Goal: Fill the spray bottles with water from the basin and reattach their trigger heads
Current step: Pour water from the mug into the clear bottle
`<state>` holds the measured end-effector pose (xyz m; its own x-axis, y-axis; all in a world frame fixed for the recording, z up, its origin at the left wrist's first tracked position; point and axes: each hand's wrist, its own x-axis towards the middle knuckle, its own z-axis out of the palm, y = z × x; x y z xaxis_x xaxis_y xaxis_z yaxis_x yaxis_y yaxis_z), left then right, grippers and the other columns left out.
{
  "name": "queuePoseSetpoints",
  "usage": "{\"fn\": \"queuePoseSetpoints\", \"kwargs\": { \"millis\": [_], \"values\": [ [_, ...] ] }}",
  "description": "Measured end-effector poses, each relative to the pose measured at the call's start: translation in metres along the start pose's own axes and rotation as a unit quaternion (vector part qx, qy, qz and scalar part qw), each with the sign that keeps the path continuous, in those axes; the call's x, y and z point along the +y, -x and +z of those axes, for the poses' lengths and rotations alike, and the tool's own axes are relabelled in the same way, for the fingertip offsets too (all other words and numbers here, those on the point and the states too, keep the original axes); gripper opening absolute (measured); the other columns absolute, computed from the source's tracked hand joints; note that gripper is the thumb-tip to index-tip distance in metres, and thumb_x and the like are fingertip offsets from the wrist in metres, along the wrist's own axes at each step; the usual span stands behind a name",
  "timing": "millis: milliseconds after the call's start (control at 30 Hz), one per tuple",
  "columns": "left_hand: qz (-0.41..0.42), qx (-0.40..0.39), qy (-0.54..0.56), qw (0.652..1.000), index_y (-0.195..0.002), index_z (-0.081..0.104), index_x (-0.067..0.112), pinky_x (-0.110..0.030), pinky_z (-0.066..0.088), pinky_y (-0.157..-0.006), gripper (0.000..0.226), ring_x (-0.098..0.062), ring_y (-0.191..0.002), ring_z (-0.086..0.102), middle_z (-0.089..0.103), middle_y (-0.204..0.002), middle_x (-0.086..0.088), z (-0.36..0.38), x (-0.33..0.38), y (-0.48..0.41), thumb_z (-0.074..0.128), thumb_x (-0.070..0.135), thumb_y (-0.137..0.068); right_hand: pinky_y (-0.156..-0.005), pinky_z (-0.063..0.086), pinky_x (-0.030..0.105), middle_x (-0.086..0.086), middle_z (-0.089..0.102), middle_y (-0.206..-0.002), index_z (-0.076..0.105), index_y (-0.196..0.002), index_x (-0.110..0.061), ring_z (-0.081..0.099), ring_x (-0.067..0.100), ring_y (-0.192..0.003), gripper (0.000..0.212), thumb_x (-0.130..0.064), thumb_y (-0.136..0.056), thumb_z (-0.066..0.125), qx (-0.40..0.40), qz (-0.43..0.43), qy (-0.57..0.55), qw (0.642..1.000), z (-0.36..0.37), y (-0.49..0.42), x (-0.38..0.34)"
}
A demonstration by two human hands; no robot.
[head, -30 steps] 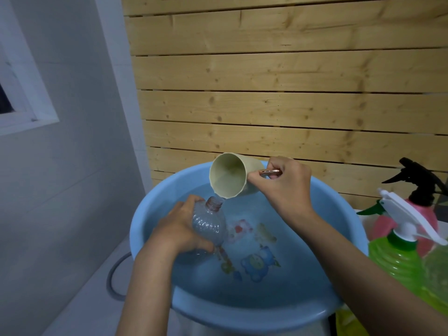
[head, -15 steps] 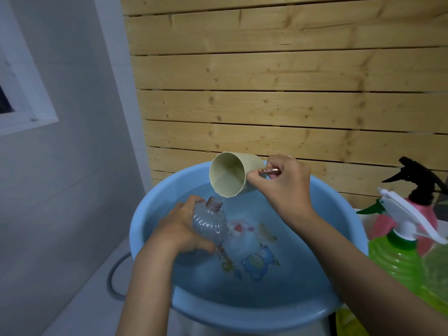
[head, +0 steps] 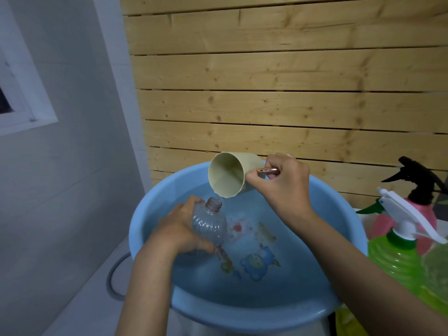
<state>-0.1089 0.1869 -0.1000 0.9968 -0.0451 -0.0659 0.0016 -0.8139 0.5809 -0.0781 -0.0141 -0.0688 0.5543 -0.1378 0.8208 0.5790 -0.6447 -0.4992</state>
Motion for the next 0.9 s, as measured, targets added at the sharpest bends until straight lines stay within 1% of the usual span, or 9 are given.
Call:
{"fn": "queuePoseSetpoints", "kwargs": {
  "millis": [67, 133, 167, 267, 400, 600, 700, 767, 900],
  "values": [
    [-0.004, -0.003, 0.004, 1.0, -0.113, 0.035, 0.046, -0.038, 0.048, -0.093, 0.093, -0.019, -0.113, 0.051, 0.047, -0.12, 0.012, 0.0002, 0.0004, 0.0006, 0.082, 0.044, -0.033, -0.053, 0.025, 0.014, -0.002, 0.029, -0.047, 0.032, -0.05, -0.012, 0.027, 0.02, -0.057, 0.036, -0.016, -0.064, 0.065, 0.003, -0.004, 0.002, 1.0, 0.0002, -0.0002, -0.0002],
    [-0.004, -0.002, 0.008, 1.0, -0.113, 0.036, 0.047, -0.038, 0.048, -0.093, 0.095, -0.019, -0.112, 0.052, 0.047, -0.119, 0.013, 0.0005, 0.0004, 0.0003, 0.077, 0.048, -0.027, -0.056, 0.026, 0.009, 0.0, 0.029, -0.047, 0.032, -0.05, -0.011, 0.03, 0.025, -0.06, 0.037, -0.015, -0.063, 0.065, 0.009, -0.012, 0.001, 1.0, 0.0, 0.0001, -0.0002],
    [-0.003, -0.001, 0.01, 1.0, -0.114, 0.036, 0.046, -0.038, 0.048, -0.092, 0.095, -0.019, -0.112, 0.052, 0.047, -0.119, 0.013, 0.0004, 0.0003, 0.0, 0.079, 0.047, -0.029, -0.057, 0.026, 0.008, 0.0, 0.029, -0.047, 0.032, -0.05, -0.011, 0.03, 0.025, -0.06, 0.037, -0.014, -0.064, 0.066, 0.01, -0.016, 0.001, 1.0, -0.0002, 0.0003, -0.0002],
    [-0.002, 0.0, 0.016, 1.0, -0.116, 0.037, 0.044, -0.038, 0.048, -0.092, 0.09, -0.019, -0.111, 0.052, 0.048, -0.119, 0.012, 0.0003, -0.0003, -0.0006, 0.086, 0.038, -0.041, -0.053, 0.027, 0.011, -0.005, 0.029, -0.048, 0.032, -0.05, -0.014, 0.028, 0.017, -0.058, 0.039, -0.011, -0.065, 0.068, 0.003, -0.027, 0.011, 1.0, -0.0002, 0.0007, -0.0008],
    [0.002, 0.003, 0.015, 1.0, -0.119, 0.038, 0.042, -0.038, 0.048, -0.093, 0.091, -0.019, -0.111, 0.052, 0.048, -0.12, 0.01, 0.0002, -0.0014, -0.0003, 0.087, 0.036, -0.042, -0.051, 0.026, 0.012, -0.009, 0.028, -0.048, 0.031, -0.051, -0.016, 0.029, 0.016, -0.059, 0.04, -0.011, -0.065, 0.068, 0.003, -0.038, 0.021, 0.999, -0.0003, 0.0009, -0.0016],
    [0.007, 0.0, 0.01, 1.0, -0.12, 0.038, 0.041, -0.036, 0.048, -0.092, 0.093, -0.018, -0.11, 0.053, 0.048, -0.121, 0.009, 0.0004, -0.0016, -0.0006, 0.088, 0.036, -0.041, -0.051, 0.026, 0.014, -0.006, 0.031, -0.049, 0.034, -0.051, -0.014, 0.03, 0.015, -0.059, 0.039, -0.009, -0.066, 0.069, 0.001, -0.043, 0.027, 0.999, 0.0, 0.0017, -0.001],
    [0.01, 0.001, 0.005, 1.0, -0.12, 0.037, 0.041, -0.036, 0.048, -0.093, 0.089, -0.019, -0.111, 0.052, 0.047, -0.122, 0.008, 0.0004, -0.0015, 0.0, 0.09, 0.032, -0.049, -0.052, 0.027, 0.012, -0.006, 0.031, -0.05, 0.034, -0.051, -0.015, 0.031, 0.016, -0.059, 0.039, -0.009, -0.066, 0.069, 0.004, -0.05, 0.027, 0.998, 0.0001, 0.0016, -0.0015],
    [0.009, -0.001, 0.001, 1.0, -0.12, 0.037, 0.04, -0.037, 0.047, -0.094, 0.089, -0.02, -0.112, 0.051, 0.047, -0.123, 0.008, 0.0001, -0.0014, 0.0, 0.09, 0.032, -0.05, -0.053, 0.027, 0.01, -0.005, 0.032, -0.05, 0.035, -0.051, -0.014, 0.031, 0.016, -0.058, 0.038, -0.008, -0.065, 0.069, 0.007, -0.054, 0.028, 0.998, -0.0002, 0.0015, -0.0018],
    [0.013, -0.003, 0.009, 1.0, -0.116, 0.037, 0.041, -0.036, 0.048, -0.093, 0.086, -0.019, -0.111, 0.052, 0.048, -0.121, 0.007, 0.0004, -0.0013, -0.0003, 0.09, 0.032, -0.049, -0.051, 0.027, 0.011, -0.004, 0.035, -0.05, 0.038, -0.05, -0.012, 0.032, 0.016, -0.059, 0.036, -0.006, -0.065, 0.071, 0.007, -0.059, 0.028, 0.998, -0.0005, 0.0019, -0.0027]
  ]
}}
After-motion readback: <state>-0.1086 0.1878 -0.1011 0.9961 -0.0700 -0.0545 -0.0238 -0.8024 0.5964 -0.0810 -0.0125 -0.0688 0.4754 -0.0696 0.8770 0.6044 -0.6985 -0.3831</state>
